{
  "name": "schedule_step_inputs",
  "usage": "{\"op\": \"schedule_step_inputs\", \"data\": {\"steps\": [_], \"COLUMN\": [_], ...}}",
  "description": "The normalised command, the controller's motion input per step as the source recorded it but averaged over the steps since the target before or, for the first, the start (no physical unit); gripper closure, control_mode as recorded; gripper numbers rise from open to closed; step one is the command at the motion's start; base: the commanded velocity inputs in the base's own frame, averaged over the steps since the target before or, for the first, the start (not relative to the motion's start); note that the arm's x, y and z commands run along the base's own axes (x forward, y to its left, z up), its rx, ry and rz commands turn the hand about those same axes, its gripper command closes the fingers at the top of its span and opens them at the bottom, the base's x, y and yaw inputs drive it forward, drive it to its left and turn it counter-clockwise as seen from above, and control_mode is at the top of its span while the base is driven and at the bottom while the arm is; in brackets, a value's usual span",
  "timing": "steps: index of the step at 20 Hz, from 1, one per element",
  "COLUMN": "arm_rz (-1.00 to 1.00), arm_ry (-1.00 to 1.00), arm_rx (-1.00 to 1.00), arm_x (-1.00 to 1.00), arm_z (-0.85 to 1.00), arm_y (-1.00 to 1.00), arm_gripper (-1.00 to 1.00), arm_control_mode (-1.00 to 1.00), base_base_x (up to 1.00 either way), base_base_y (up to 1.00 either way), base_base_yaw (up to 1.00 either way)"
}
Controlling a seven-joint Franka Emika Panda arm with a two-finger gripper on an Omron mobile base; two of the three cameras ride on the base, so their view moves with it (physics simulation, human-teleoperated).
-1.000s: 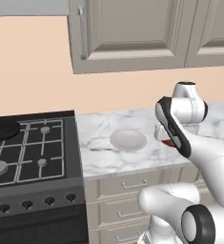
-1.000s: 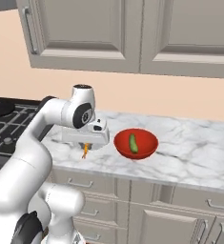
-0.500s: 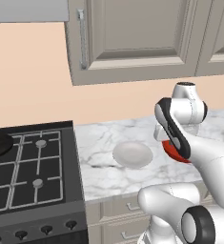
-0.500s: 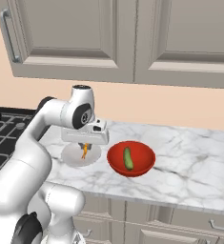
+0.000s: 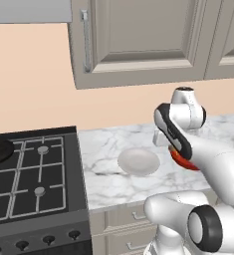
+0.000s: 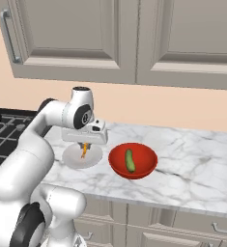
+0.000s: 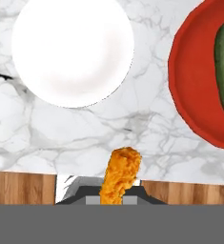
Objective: Place the shrimp on the plate and place the cucumber on the same plate.
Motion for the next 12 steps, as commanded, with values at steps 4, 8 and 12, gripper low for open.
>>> {"op": "schedule_step_inputs", "data": {"steps": [4,8,12], "arm_rz": [0.0,0.0,0.0], "arm_ry": [0.0,0.0,0.0], "arm_rx": [0.0,0.0,0.0], "arm_x": [0.34,0.2,0.15], "arm_z": [-0.37,-0.3,-0.21], "arm_y": [0.57,0.56,0.45], "arm_gripper": [1.0,1.0,1.0], "arm_control_mode": [-1.0,-1.0,-1.0], "base_base_x": [0.0,0.0,0.0], "base_base_y": [0.0,0.0,0.0], "base_base_yaw": [0.0,0.0,0.0]}}
